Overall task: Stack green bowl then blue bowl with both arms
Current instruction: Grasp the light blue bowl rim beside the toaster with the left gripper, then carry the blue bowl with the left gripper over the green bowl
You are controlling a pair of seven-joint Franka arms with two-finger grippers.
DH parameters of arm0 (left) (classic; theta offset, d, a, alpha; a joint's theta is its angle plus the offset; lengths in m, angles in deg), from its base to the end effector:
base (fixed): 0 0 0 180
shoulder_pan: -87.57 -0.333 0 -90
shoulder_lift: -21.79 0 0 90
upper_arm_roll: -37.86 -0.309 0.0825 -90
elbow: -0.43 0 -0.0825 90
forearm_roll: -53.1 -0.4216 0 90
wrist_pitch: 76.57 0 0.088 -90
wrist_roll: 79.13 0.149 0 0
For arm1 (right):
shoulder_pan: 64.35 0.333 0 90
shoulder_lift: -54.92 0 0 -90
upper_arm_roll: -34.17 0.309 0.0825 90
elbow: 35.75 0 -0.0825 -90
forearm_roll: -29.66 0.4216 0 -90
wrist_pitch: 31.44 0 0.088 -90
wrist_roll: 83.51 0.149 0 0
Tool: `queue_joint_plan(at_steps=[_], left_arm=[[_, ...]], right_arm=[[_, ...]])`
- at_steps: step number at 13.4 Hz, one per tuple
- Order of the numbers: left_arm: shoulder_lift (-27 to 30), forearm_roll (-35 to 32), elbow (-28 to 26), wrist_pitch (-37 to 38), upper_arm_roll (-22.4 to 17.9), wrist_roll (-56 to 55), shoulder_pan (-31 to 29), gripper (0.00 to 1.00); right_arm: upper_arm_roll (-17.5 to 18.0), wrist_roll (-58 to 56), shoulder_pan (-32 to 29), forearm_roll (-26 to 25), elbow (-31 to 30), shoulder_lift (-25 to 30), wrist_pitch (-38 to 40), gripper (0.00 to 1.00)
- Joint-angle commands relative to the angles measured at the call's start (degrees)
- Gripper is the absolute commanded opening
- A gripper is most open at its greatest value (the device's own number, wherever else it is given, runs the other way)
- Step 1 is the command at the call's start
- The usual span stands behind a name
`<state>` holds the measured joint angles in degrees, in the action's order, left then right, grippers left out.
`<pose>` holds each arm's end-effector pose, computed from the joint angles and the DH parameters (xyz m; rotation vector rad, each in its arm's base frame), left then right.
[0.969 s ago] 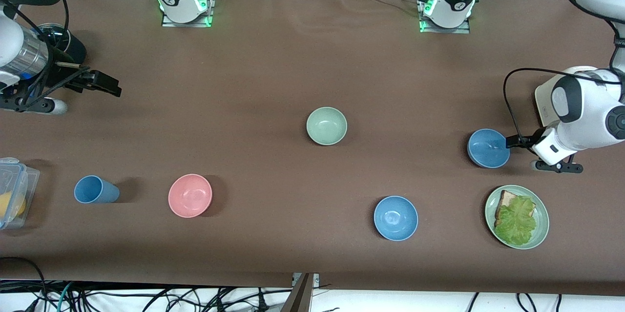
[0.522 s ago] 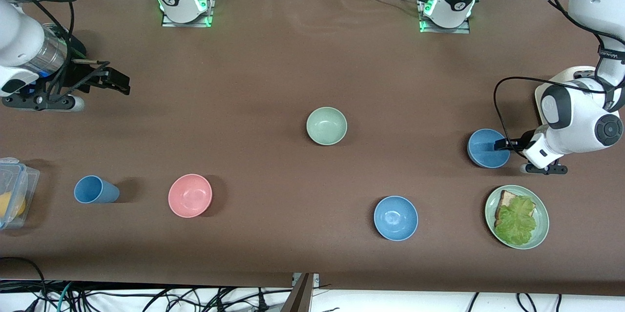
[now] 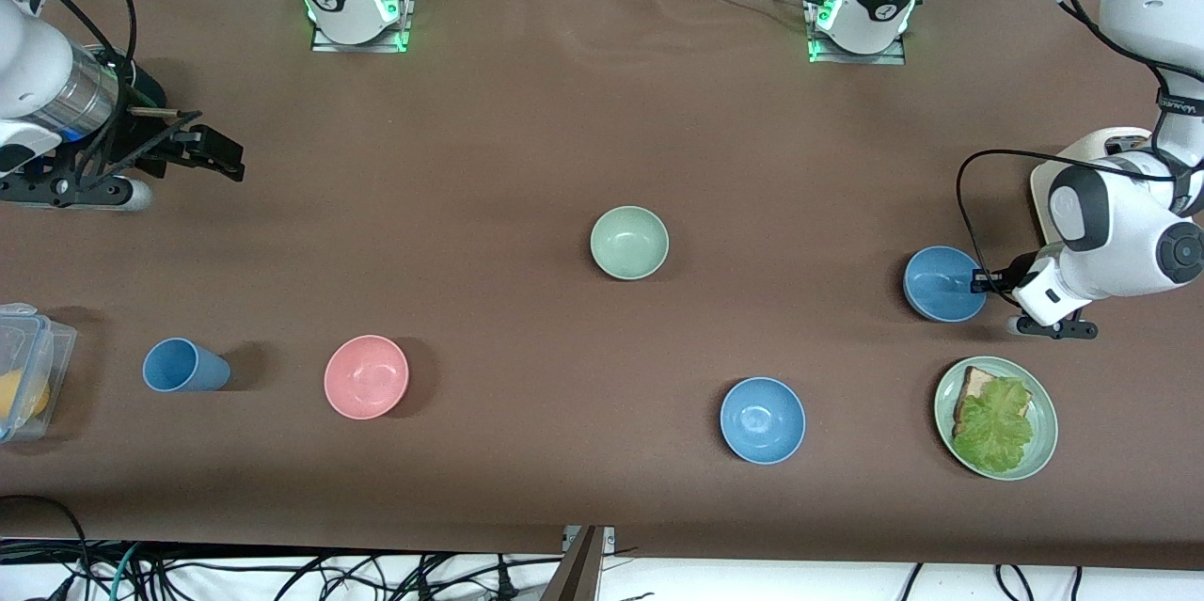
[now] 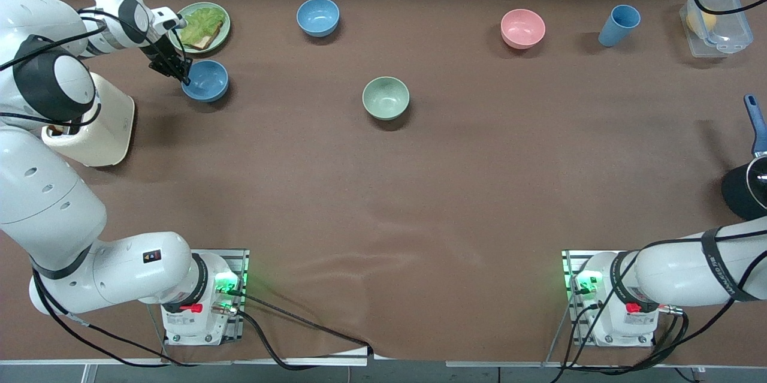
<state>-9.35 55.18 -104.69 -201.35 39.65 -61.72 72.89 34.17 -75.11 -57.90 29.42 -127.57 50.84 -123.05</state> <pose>0.6227 0.1396 0.1440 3.0331 -0.0793 -0.2766 0.6049 0.0678 0.5189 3.1252 -0.0528 -0.1152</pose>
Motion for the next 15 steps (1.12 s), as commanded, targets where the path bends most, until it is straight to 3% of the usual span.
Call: queue_joint_plan(at_steps=[1,4,9,12,15], left_arm=[[0.9,1.6,9.0,13.0,1.5,-0.4,1.2,0.00],[1.1,1.8,18.0,24.6,4.8,-7.9,5.0,0.00],[1.6,3.3,19.3,25.5,17.9,-26.4,9.6,0.00],[0.1,4.3,20.9,24.9,18.1,-33.9,20.2,0.00],[-4.4,4.0,21.6,14.6,17.9,-37.3,26.4,0.00]], right_arm=[[-0.1,-1.4,-0.2,-0.5,2.2,-0.1,0.4,1.00],[-0.1,-0.9,0.0,-2.0,4.2,-0.3,0.5,1.00],[0.0,-0.1,0.0,-1.6,4.2,-0.6,1.0,1.00],[0.1,-0.1,0.0,-1.4,4.2,-0.7,1.0,1.00],[0.1,-0.2,0.0,-1.3,4.1,-0.7,1.0,1.00]])
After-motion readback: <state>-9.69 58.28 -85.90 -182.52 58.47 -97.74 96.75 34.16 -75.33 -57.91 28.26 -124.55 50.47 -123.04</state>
